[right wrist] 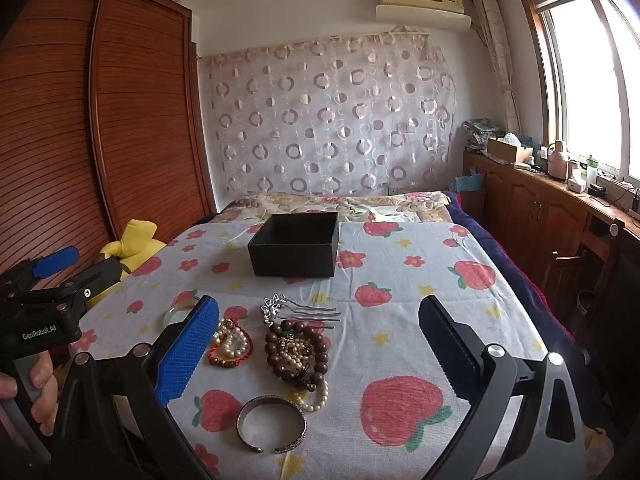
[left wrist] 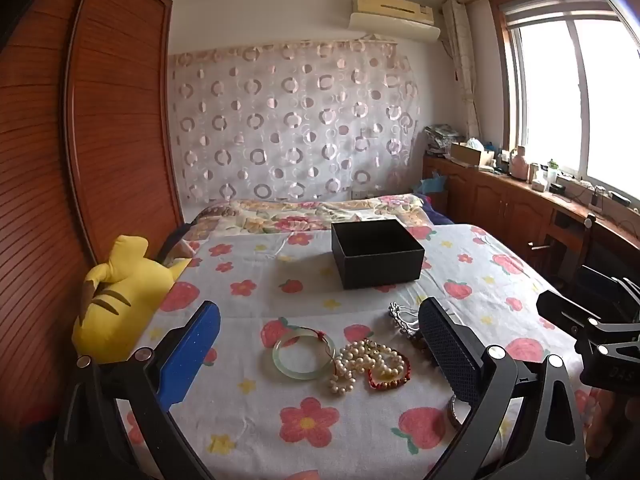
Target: Organize jewelry
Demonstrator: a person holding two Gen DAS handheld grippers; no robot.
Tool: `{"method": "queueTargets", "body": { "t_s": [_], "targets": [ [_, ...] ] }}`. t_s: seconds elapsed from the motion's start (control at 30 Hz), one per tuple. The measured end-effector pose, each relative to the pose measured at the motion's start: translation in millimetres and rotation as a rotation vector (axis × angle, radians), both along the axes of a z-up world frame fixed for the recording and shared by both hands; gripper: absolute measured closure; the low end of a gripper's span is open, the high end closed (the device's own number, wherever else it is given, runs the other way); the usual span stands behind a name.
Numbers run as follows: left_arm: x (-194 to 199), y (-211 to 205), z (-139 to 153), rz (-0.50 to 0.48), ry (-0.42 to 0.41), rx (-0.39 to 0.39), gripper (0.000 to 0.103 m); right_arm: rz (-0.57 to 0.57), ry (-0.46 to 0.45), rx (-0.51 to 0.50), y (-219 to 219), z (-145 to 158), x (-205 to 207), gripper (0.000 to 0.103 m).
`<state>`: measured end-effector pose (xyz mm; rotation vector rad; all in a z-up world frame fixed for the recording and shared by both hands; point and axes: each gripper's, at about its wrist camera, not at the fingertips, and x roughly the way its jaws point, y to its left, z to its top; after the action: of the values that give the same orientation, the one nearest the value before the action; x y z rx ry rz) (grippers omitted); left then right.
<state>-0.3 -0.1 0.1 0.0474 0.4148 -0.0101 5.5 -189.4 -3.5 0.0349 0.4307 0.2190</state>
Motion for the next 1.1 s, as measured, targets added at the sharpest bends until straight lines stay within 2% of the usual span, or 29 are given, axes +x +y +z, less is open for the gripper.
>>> {"method": "queueTargets", "body": {
  "t_s": [1.1],
  "targets": [
    [0.2, 0.4, 0.5, 0.001, -0.001, -0.003, 0.007, 0.002, 0.000, 0.006, 0.6, -1.0, -0.4, 0.002]
  ]
}}
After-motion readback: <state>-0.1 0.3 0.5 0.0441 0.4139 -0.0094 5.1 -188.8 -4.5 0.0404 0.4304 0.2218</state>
